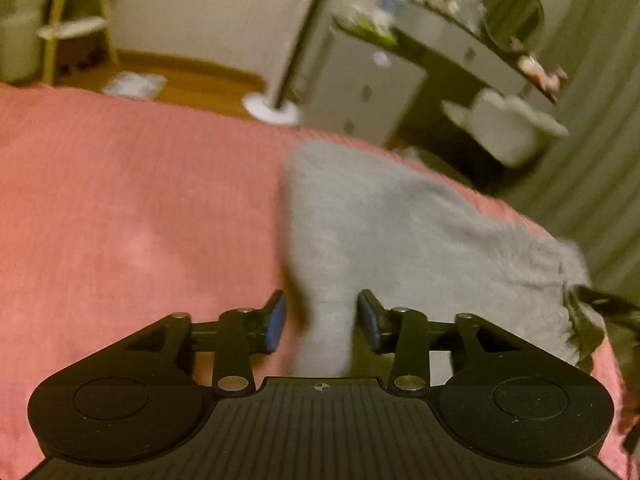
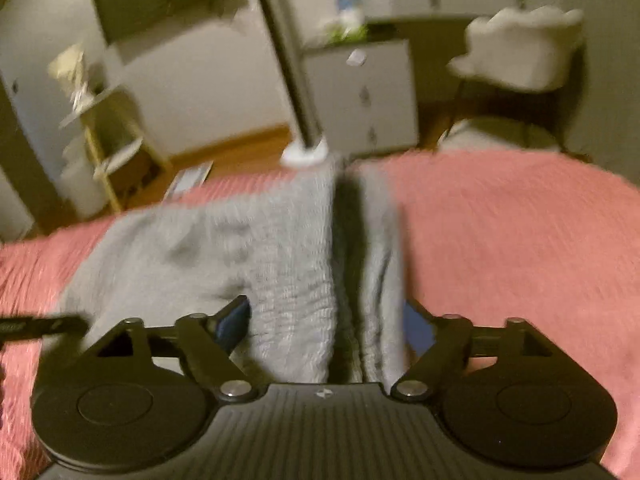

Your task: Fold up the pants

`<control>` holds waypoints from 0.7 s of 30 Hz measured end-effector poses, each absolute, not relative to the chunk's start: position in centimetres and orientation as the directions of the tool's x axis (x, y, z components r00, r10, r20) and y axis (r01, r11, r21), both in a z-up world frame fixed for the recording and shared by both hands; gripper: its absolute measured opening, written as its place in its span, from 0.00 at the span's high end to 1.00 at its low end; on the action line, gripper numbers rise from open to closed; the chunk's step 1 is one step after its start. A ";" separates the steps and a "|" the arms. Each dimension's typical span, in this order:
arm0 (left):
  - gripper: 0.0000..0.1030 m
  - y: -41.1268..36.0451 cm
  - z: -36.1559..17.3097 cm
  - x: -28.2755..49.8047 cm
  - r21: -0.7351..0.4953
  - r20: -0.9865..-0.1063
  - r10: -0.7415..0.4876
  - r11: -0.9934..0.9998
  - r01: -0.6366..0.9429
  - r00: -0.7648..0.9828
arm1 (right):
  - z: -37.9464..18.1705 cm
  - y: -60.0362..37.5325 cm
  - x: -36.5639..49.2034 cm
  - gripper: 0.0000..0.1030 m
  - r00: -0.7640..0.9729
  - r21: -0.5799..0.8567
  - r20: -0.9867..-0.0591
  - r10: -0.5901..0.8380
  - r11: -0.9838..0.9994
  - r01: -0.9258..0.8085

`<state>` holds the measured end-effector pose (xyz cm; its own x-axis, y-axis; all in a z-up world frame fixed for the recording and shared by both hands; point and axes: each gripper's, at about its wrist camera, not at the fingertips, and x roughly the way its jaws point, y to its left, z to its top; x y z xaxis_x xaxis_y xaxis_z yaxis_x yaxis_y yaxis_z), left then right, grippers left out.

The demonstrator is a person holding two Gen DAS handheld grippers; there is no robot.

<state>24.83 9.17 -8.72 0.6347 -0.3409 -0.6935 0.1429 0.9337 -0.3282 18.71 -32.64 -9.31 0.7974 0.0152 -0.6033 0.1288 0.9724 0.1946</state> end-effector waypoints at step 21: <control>0.28 8.3 -8.7 16.9 -0.171 -0.765 -0.208 0.978 0.119 0.609 | -9.1 -27.6 14.7 0.03 0.733 -0.197 -0.619 -0.283 0.959 0.204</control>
